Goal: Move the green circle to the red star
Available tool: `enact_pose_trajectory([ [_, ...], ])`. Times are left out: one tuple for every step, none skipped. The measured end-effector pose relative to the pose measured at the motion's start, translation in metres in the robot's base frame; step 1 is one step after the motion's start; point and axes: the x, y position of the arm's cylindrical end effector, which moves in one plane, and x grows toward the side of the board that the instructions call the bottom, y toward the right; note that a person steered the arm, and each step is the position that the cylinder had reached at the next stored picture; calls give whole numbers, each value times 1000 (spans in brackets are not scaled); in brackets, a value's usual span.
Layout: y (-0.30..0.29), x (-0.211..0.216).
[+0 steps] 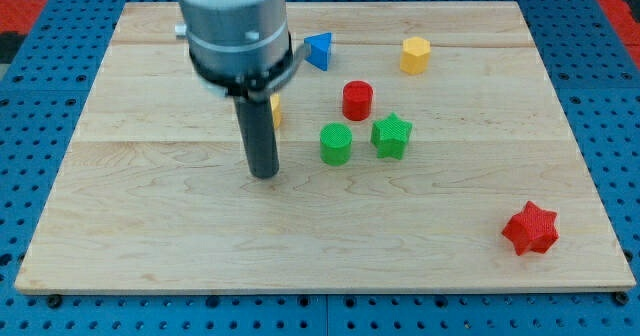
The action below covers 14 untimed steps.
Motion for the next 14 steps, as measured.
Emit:
enact_pose_trajectory([
  [31, -42],
  [56, -48],
  [69, -9],
  [98, 12],
  [116, 30],
  [116, 42],
  [116, 55],
  [133, 61],
  [149, 61],
  [171, 61],
  [187, 61],
  [199, 61],
  [213, 61],
  [222, 61],
])
